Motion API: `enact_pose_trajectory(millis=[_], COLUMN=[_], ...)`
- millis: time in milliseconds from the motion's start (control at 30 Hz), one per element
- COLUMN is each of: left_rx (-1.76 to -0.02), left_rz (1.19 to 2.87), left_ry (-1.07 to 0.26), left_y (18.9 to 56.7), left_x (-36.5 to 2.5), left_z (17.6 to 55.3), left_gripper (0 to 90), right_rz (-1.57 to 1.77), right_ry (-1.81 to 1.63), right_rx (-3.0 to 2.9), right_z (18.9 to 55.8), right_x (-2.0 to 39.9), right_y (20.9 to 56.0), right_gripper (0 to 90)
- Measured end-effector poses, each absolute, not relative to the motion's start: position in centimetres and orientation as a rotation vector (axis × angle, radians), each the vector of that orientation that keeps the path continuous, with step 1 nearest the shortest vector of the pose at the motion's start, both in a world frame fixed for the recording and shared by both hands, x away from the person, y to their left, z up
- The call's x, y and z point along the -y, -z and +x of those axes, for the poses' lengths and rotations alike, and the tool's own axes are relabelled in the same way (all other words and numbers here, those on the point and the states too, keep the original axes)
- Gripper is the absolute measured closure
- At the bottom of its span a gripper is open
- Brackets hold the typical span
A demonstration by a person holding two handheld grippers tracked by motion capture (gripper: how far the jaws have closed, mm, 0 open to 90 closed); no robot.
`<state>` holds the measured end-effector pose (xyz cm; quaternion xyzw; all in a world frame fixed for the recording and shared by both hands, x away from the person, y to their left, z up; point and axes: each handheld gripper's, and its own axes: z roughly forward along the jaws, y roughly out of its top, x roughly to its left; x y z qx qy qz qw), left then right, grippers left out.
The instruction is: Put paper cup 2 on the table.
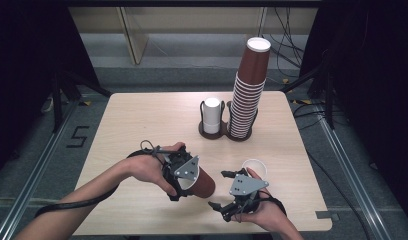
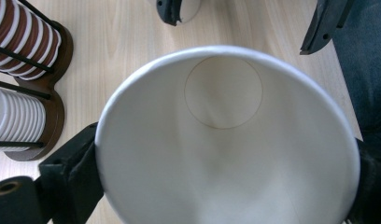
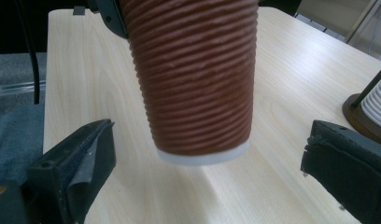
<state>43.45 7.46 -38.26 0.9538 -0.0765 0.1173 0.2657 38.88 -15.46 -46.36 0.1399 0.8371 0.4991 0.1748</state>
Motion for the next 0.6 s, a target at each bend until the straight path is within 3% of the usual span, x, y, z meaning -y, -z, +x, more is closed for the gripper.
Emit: enact_pose_trajectory(millis=[600], left_rx=[0.281], left_rz=[2.638], left_ry=[-0.291], left_y=[38.4], left_x=[-5.4], left_z=[43.2], left_gripper=[7.0], right_rz=[0.301], right_ry=[-1.395], right_rx=[-2.421], right_z=[39.8], right_x=[13.2], right_y=[46.2], right_gripper=[8.6])
